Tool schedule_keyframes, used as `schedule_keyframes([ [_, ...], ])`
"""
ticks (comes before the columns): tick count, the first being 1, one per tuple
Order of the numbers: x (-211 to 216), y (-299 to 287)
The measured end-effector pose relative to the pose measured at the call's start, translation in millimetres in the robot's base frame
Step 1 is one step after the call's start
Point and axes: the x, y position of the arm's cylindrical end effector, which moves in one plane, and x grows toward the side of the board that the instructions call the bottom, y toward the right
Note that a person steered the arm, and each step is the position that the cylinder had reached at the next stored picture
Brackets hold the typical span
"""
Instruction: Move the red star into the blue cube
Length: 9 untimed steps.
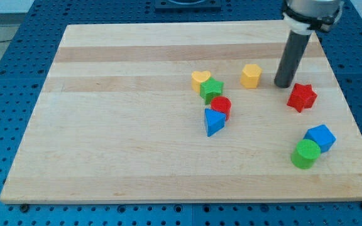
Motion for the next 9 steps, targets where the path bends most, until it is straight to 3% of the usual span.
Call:
schedule_keyframes([
  [4, 67, 12],
  [7, 83, 12],
  [8, 70, 12],
  [9, 30, 12],
])
